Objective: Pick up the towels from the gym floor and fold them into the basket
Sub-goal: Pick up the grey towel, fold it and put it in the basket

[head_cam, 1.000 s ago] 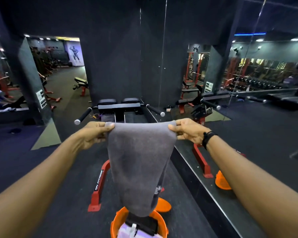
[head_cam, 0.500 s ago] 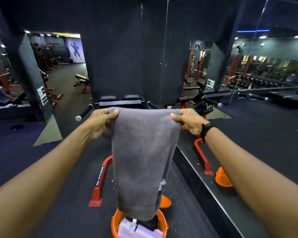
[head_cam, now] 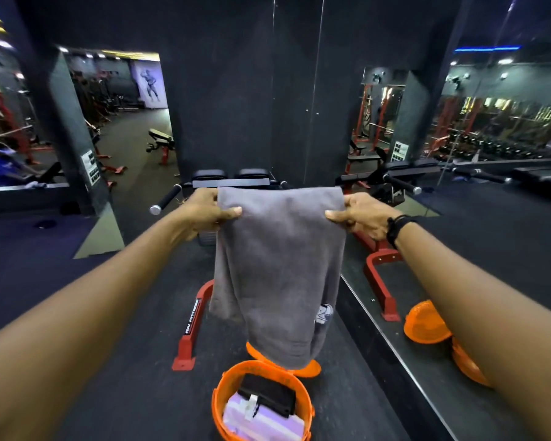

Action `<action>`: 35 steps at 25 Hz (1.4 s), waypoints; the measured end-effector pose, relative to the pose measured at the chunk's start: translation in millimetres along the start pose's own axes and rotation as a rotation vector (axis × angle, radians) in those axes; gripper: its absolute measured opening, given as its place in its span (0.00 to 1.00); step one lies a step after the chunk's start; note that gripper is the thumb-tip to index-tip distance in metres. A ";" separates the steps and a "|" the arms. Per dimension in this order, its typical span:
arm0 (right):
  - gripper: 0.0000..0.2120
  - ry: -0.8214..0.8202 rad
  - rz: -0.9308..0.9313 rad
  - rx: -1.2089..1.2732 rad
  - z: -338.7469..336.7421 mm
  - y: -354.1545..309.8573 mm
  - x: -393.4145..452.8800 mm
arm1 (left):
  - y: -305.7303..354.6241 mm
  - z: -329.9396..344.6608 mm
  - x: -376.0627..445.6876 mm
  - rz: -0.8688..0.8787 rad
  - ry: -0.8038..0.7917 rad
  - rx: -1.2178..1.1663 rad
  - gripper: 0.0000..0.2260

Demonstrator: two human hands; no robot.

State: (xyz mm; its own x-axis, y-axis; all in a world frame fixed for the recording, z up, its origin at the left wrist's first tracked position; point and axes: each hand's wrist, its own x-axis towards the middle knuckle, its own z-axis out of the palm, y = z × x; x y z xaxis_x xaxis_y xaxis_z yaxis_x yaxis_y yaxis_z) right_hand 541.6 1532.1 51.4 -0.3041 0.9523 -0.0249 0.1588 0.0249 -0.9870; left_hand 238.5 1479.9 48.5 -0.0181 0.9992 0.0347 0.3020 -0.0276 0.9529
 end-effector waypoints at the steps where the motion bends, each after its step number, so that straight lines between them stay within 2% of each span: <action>1: 0.08 0.020 0.005 -0.048 0.9 3.8 0.5 | -1.6 1.7 2.4 -0.016 0.088 -0.011 0.13; 3: 0.09 0.094 -0.012 0.004 3.4 5.7 1.1 | -1.9 5.7 2.3 -0.072 0.173 -0.137 0.11; 5: 0.08 0.097 -0.042 0.142 2.3 3.0 -0.1 | 1.1 4.0 0.7 -0.110 0.098 -0.227 0.10; 7: 0.14 0.030 -0.055 0.253 -0.6 0.0 -3.4 | 3.4 1.6 -0.5 -0.107 -0.026 -0.160 0.14; 8: 0.20 0.012 -0.054 0.253 -1.6 -0.6 -4.6 | 4.2 2.5 -0.7 -0.103 -0.036 -0.122 0.16; 10: 0.28 0.030 -0.054 0.212 -0.9 1.3 -3.8 | 5.1 5.9 0.9 -0.093 0.050 -0.076 0.16; 13: 0.28 0.119 -0.073 0.238 3.1 7.3 -3.6 | 8.5 10.1 2.8 -0.096 0.231 -0.050 0.20; 14: 0.28 0.132 -0.083 0.250 3.5 8.9 -4.7 | 8.4 7.6 4.8 -0.096 0.238 -0.070 0.21; 17: 0.34 0.037 -0.133 0.257 0.9 11.3 -11.2 | 7.3 -2.5 4.5 -0.052 0.032 -0.081 0.22; 19: 0.36 0.015 -0.175 0.149 0.6 11.5 -12.3 | 4.1 -5.2 3.2 0.006 -0.046 0.117 0.22; 23: 0.16 0.146 -0.299 -0.356 3.2 11.5 -9.4 | -5.0 -2.8 5.1 0.167 0.065 0.449 0.13; 26: 0.07 0.250 -0.352 -0.758 5.6 16.9 -7.4 | -10.9 -2.8 7.6 0.178 0.115 0.596 0.08; 29: 0.04 0.294 -0.327 -0.814 7.7 21.7 -5.5 | -12.3 -3.1 9.2 0.173 0.127 0.784 0.14; 31: 0.05 0.289 -0.337 -0.919 9.2 28.0 -2.1 | -13.0 -2.0 8.1 0.182 0.089 0.859 0.19; 33: 0.08 0.183 -0.292 -1.019 1.8 19.4 -0.6 | -5.0 -2.2 4.1 0.136 0.008 0.847 0.20; 35: 0.09 0.086 -0.291 -0.944 -8.0 -8.6 -0.9 | 13.2 -3.6 4.6 0.219 0.056 0.696 0.20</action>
State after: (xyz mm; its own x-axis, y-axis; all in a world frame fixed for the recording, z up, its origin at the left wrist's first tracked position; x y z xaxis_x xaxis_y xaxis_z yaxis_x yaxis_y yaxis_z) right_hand 548.0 1533.5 61.1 -0.3870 0.8885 0.2465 0.7835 0.4578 -0.4202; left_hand 239.0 1484.1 62.4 0.0693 0.9693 0.2360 0.8397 -0.1844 0.5108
